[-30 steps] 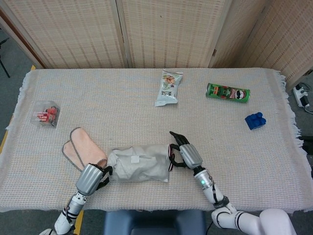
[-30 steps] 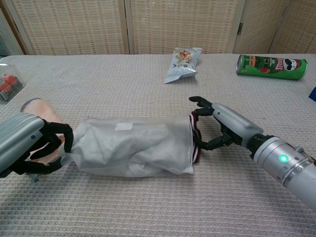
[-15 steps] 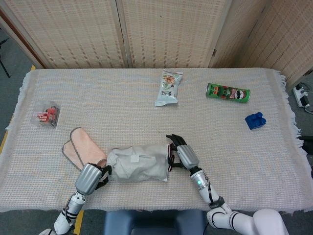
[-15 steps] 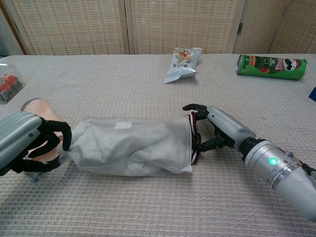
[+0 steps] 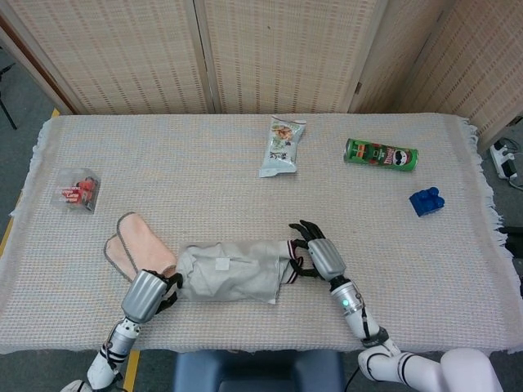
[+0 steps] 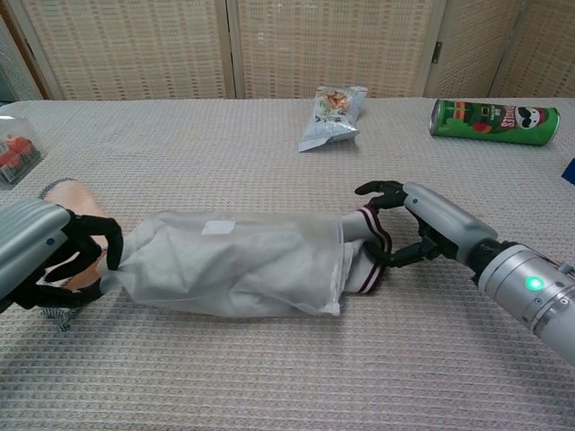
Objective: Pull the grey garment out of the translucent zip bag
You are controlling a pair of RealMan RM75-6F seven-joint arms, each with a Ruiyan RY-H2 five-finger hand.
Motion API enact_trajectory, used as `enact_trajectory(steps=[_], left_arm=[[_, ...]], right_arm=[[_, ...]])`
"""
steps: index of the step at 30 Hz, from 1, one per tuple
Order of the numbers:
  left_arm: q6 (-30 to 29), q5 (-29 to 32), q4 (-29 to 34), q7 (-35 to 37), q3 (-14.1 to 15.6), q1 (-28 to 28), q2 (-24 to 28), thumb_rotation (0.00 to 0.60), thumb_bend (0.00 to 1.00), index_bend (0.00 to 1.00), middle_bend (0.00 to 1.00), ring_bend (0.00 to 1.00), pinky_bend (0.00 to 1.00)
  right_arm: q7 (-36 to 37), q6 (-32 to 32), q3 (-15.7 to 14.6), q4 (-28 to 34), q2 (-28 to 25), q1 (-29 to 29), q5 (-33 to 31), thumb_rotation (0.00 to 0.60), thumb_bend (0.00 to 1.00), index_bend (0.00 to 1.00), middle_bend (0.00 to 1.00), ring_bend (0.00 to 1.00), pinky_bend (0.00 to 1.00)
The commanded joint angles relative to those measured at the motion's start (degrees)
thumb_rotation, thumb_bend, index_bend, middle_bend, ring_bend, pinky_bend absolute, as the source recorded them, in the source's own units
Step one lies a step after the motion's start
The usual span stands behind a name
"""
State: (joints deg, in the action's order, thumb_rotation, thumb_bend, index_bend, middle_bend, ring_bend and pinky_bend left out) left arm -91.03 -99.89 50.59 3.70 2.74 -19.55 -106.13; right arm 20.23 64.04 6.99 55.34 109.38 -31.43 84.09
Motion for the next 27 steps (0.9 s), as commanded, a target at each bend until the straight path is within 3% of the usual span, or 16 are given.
enact_trajectory(steps=[1,14,27], left_arm=[[-0.08,0.25,-0.64,0.07,-0.28,-0.05,0.34,0.6,0.51,0.71,1.0,1.0,1.0],[0.07,2.64,-5.51,2.08,-2.25,-0.32,2.57,0.6,0.51,0.71,1.0,1.0,1.0],[-0.32,5.23,-9.59,4.93,-3.53,0.65,5.58,0.6,0.49,0.71,1.0,1.0,1.0]], right_arm=[[-1.53,0.83,-0.2,2.65,-3.1,1.11,-0.29,0.6,0.64,0.74,0.12,0.0,0.0],[-5.14,4.23,-0.62,11.58,-15.79,4.99,-0.91,0.6,0.64,0.74,0.12,0.0,0.0],[-3.26,7.26,0.9,9.59,-23.77,9.79,-4.66,0.6,0.64,0.74,0.12,0.0,0.0]])
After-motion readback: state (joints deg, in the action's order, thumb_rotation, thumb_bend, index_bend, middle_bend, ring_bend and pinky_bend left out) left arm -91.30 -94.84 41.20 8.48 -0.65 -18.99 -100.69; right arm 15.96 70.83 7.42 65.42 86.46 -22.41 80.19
